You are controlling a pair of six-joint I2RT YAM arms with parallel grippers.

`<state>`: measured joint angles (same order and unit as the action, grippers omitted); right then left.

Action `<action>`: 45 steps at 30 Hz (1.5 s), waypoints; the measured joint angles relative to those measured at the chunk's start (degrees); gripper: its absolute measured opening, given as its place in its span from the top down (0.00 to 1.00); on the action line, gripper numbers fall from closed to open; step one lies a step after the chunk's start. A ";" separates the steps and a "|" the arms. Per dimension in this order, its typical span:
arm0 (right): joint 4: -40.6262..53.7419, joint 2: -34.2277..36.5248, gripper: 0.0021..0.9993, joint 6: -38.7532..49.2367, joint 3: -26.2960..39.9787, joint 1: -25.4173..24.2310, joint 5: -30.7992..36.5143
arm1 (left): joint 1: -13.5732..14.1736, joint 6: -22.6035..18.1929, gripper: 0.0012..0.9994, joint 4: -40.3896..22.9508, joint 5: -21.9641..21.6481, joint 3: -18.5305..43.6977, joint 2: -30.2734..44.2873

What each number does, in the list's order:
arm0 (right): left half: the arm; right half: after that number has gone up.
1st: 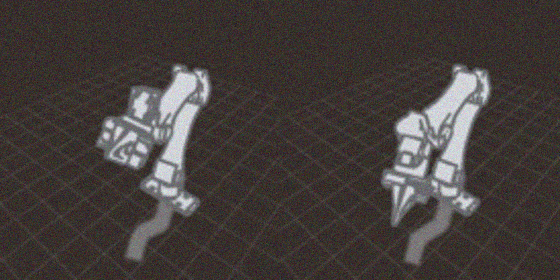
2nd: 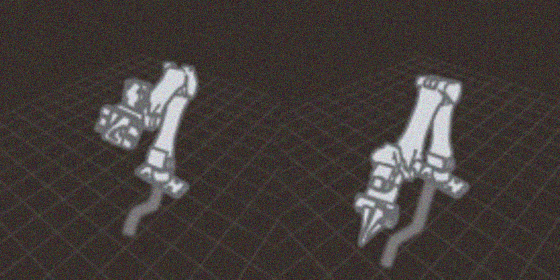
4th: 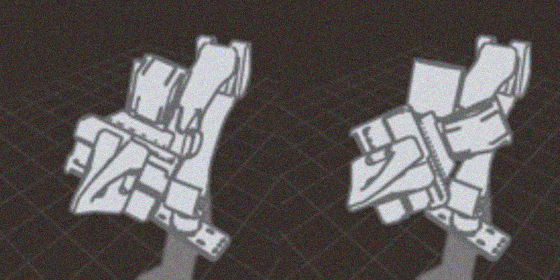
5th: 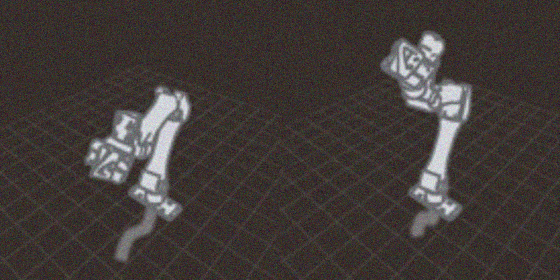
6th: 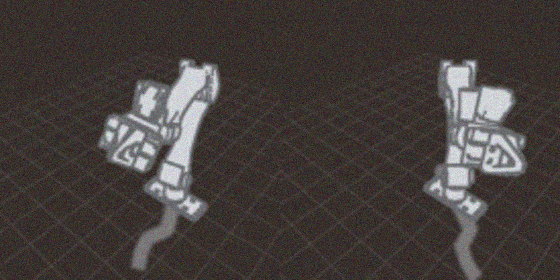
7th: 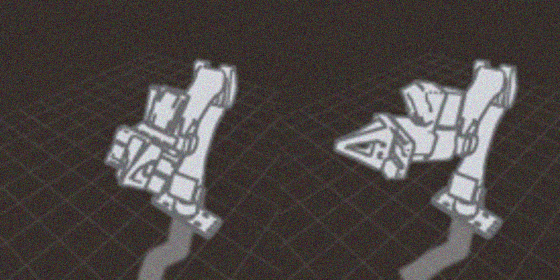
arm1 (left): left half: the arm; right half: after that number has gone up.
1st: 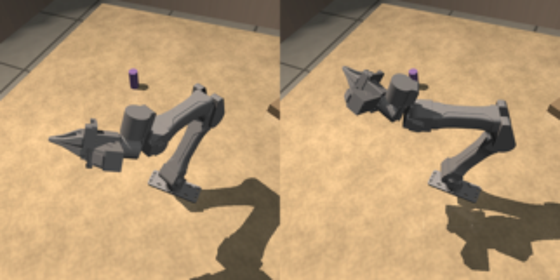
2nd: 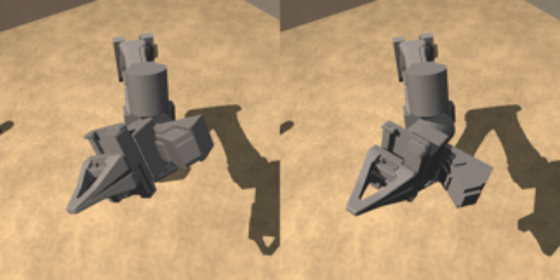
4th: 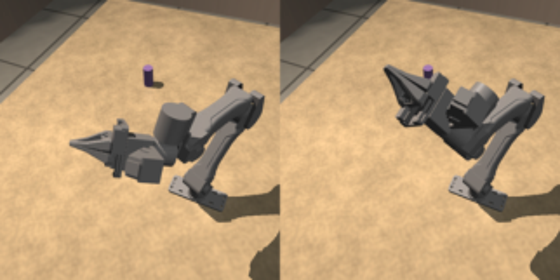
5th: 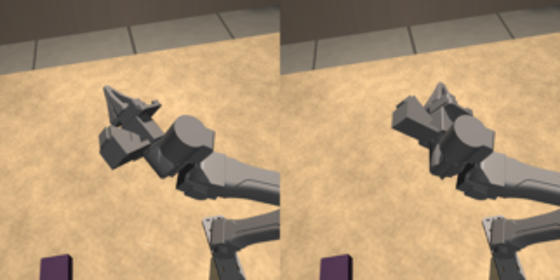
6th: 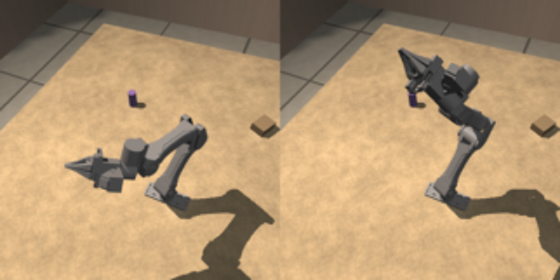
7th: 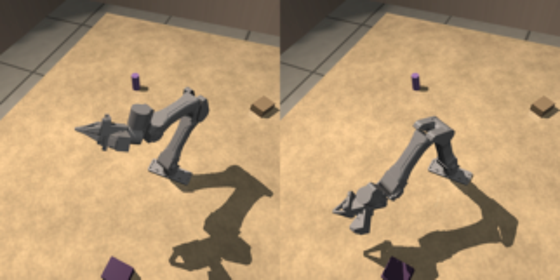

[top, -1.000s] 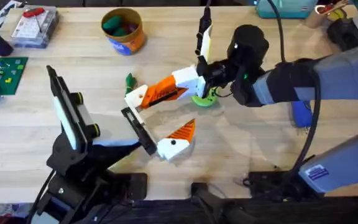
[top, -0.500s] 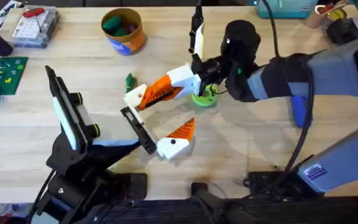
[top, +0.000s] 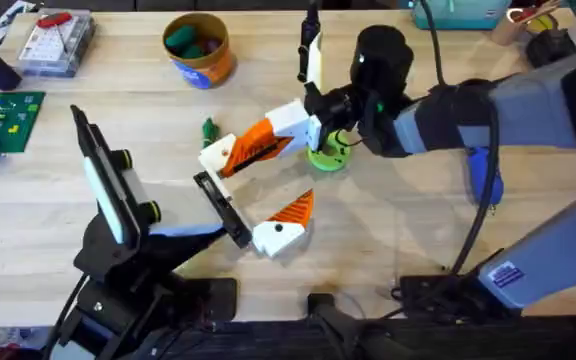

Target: Pick up the gripper from the table and insert it into the empty holder that is missing its gripper. Then pick up a screw, insert it into the mounting hole, and use the screwdriver to tighten it. Finally, clean up the table by picking up the vegetable and placing it into the bucket.

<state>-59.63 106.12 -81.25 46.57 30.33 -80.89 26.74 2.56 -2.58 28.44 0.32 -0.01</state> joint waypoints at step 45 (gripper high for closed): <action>1.42 1.76 0.98 1.18 2.58 0.21 0.29 | -0.04 -0.43 0.01 -0.21 -0.11 0.00 0.00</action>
<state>-58.22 107.87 -80.07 49.15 30.55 -80.60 26.70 2.13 -2.79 28.34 0.32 -0.01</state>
